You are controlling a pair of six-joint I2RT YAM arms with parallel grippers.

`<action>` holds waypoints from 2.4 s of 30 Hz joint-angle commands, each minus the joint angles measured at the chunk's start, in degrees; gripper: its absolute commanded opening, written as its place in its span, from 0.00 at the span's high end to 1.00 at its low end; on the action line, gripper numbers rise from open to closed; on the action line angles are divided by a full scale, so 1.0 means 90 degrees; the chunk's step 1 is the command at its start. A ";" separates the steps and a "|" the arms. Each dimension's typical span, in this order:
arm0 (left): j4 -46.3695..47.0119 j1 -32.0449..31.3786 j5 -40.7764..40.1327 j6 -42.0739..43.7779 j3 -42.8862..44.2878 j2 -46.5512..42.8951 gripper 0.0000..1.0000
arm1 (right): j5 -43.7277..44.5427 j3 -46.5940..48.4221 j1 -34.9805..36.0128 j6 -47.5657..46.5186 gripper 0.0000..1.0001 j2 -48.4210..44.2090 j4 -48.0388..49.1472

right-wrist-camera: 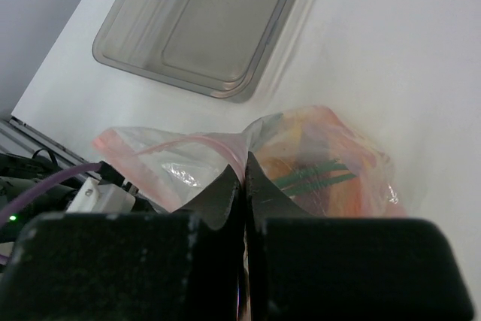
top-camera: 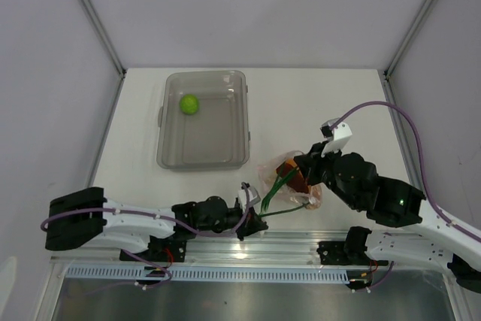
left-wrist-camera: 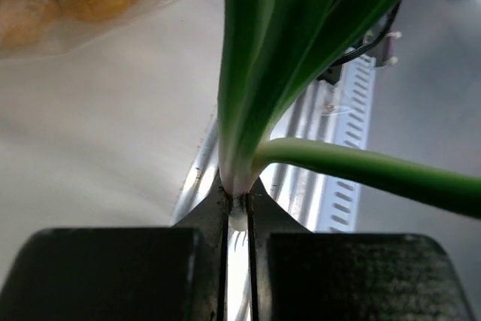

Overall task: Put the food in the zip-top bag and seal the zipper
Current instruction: Pick up the fake vegetable from the zipper food storage bag, then place the fake vegetable in the zipper food storage bag.

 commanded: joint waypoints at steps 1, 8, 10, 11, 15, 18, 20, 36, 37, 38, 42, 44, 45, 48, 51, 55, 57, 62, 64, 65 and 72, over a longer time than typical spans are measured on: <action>-0.1210 0.0086 0.0371 -0.0773 0.0778 -0.0826 0.99 | 0.0017 0.0329 -0.0009 0.0082 1.00 -0.0042 0.0293; -0.4467 0.0406 0.0741 -0.2200 0.2536 -0.1726 0.99 | -0.0051 0.0280 -0.0009 0.0082 1.00 -0.0023 0.0361; -0.4951 0.0641 0.1440 -0.2706 0.3220 -0.1570 0.99 | -0.0120 0.0202 -0.0009 -0.0005 1.00 -0.0023 0.0439; -0.5340 0.0903 0.1745 -0.2893 0.3492 -0.1482 0.99 | -0.0149 0.0163 -0.0009 -0.0044 1.00 -0.0032 0.0507; -0.5451 0.1140 0.2821 -0.3781 0.3933 -0.1218 0.99 | -0.0227 -0.0013 0.0001 -0.0327 1.00 -0.0062 0.0673; -0.5587 0.1179 0.3212 -0.4298 0.4090 -0.1198 0.99 | -0.0237 -0.0081 0.0010 -0.0455 1.00 -0.0120 0.0761; -0.5569 0.1267 0.3495 -0.4583 0.4168 -0.1217 1.00 | -0.0169 -0.0130 0.0020 -0.0572 1.00 -0.0159 0.0839; -0.6231 0.1970 0.4033 -0.6908 0.3690 -0.1726 0.99 | -0.0042 -0.0306 0.0040 -0.1157 1.00 -0.0247 0.1132; -0.6320 0.1970 0.4043 -0.6967 0.3690 -0.1716 0.99 | -0.0042 -0.0306 0.0030 -0.1226 1.00 -0.0247 0.1181; -0.6320 0.1970 0.4091 -0.7016 0.3632 -0.1696 0.99 | -0.0032 -0.0306 0.0030 -0.1275 1.00 -0.0247 0.1201; -0.6349 0.1970 0.4326 -0.7056 0.3671 -0.1531 0.99 | 0.0036 -0.0277 0.0030 -0.1529 1.00 -0.0218 0.1308; -0.6534 0.1970 0.4346 -0.6977 0.3700 -0.1472 1.00 | 0.0065 -0.0248 0.0020 -0.1607 1.00 -0.0218 0.1347; -0.6603 0.1970 0.4336 -0.6900 0.3710 -0.1462 0.99 | 0.0066 -0.0257 0.0020 -0.1627 1.00 -0.0228 0.1377; -0.6954 0.1970 0.4316 -0.6686 0.3739 -0.1384 0.99 | 0.0104 -0.0316 0.0001 -0.1695 1.00 -0.0238 0.1455; -0.7656 0.1970 0.4210 -0.6150 0.4002 -0.1247 0.99 | 0.0202 -0.0326 -0.0019 -0.1695 1.00 -0.0189 0.1416; -0.8292 0.2029 0.4160 -0.5747 0.4023 -0.1111 0.99 | 0.0037 -0.0443 -0.0019 -0.1822 1.00 -0.0218 0.1533; -0.8439 0.2116 0.4190 -0.5562 0.4071 -0.1042 1.00 | -0.0012 -0.0482 -0.0019 -0.1880 1.00 -0.0218 0.1572; -0.8860 0.2215 0.4131 -0.5375 0.4548 -0.0925 0.99 | -0.0197 -0.0472 -0.0029 -0.1890 1.00 -0.0286 0.1591; -0.8917 0.2215 0.4053 -0.5366 0.4782 -0.0799 0.99 | -0.0470 -0.0540 -0.0029 -0.1939 1.00 -0.0296 0.1709; -0.8966 0.2215 0.4053 -0.5375 0.4948 -0.0749 0.99 | -0.0578 -0.0550 -0.0019 -0.1978 1.00 -0.0286 0.1748; -0.8987 0.2215 0.4463 -0.5785 0.5545 -0.0076 1.00 | -0.0921 -0.0736 -0.0019 -0.2135 1.00 -0.0247 0.1943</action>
